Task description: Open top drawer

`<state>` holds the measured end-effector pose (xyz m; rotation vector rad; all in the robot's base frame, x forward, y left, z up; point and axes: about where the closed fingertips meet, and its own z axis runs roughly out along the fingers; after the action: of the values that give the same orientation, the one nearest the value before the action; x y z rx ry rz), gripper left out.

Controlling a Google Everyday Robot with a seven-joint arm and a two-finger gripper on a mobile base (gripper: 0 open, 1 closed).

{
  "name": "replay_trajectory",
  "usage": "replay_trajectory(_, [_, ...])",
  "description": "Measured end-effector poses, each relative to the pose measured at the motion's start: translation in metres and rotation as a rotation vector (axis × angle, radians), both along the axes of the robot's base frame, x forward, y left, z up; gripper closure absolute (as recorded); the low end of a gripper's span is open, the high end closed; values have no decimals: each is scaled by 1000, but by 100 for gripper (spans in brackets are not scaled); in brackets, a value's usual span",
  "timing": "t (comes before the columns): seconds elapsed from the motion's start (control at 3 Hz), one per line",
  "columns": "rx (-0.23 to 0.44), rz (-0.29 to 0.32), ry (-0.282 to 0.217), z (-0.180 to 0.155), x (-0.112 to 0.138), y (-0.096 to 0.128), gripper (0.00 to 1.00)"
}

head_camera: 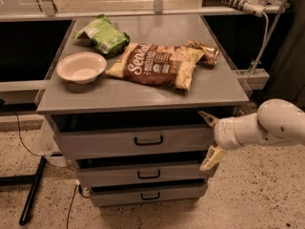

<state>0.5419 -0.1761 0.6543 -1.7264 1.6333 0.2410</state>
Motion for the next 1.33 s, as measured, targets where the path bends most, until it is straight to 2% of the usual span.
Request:
replay_trajectory(0.33, [0,0,0,0,0,0,19])
replay_trajectory(0.67, [9,27,20,5,-1,8,42])
replay_trajectory(1.33, [13,35,28,17,-5,9,88])
